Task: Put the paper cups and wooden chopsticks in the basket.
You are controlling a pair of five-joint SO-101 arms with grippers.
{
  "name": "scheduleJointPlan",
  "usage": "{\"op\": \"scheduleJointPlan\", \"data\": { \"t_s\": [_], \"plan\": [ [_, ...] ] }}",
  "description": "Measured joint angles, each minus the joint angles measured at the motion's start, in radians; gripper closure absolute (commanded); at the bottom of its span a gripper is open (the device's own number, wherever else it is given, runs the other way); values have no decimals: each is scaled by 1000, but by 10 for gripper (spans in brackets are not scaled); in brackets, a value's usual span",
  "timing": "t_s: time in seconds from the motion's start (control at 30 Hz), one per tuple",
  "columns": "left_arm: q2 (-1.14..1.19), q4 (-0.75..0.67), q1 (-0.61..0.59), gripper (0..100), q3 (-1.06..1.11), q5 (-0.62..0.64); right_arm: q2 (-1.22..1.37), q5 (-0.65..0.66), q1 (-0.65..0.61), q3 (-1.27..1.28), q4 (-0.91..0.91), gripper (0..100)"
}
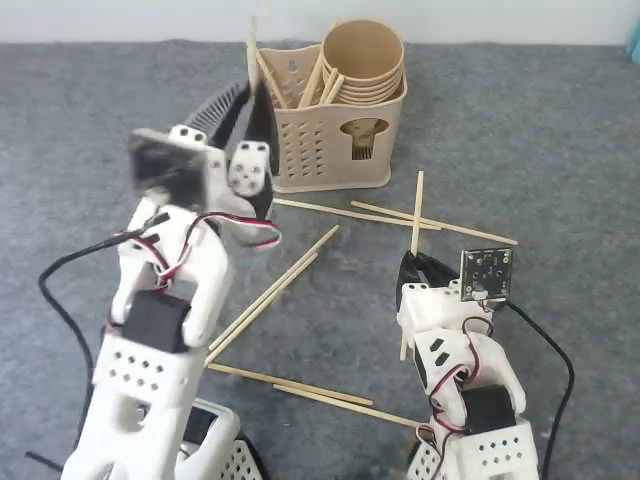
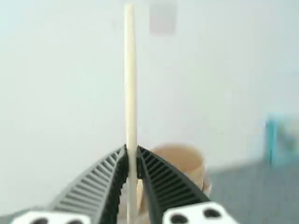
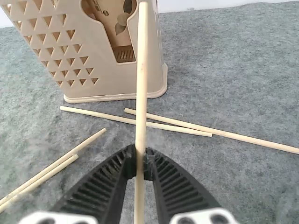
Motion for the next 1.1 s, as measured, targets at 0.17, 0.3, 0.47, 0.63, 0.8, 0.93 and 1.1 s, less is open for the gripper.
{"op": "scheduleJointPlan", "data": {
  "t_s": [0.17, 0.3, 0.47, 0.63, 0.8, 0.93, 1.1],
  "plan": [
    [97, -416, -5, 988, 46, 172, 0, 0, 0, 0, 0, 991],
    [296, -600, -8, 988, -23, 167, 0, 0, 0, 0, 0, 991],
    [588, -692, -8, 988, -201, 46, 0, 0, 0, 0, 0, 991],
    [815, -703, -29, 988, -338, 3, 0, 0, 0, 0, 0, 991],
    [957, -715, -51, 987, -373, -3, 0, 0, 0, 0, 0, 991],
    [1011, -747, -58, 897, -373, -6, 0, 0, 0, 0, 0, 991],
    [1000, -654, -63, 703, -373, -37, 0, 0, 0, 0, 0, 991]
  ]
}}
